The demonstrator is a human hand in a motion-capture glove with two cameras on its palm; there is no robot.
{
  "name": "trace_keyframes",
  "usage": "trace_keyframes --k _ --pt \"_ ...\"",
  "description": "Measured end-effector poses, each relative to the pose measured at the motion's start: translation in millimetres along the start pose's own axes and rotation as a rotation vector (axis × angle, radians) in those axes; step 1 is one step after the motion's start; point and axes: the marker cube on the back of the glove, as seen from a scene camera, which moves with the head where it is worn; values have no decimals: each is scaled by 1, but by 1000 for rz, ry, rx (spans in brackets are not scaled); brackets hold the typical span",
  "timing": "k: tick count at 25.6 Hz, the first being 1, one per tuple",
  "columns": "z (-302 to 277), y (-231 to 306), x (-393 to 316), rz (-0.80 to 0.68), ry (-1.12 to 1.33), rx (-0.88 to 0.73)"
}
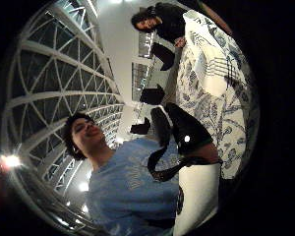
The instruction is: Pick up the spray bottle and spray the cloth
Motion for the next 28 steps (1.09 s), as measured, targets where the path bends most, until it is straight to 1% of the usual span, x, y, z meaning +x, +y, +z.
trace_keyframes --k 3,6,15,18,20,22,24,28 --pt "-3 -2 7 15 4 25" --pt "-8 -17 17 21 27 65" --pt "-38 -89 56 119 86 237" --pt "-40 -118 74 100 87 295" --pt "-39 -133 82 124 74 301" --pt "-37 -145 86 203 50 276" --pt "-33 -156 89 251 27 262" --pt "-24 -173 93 262 3 279"
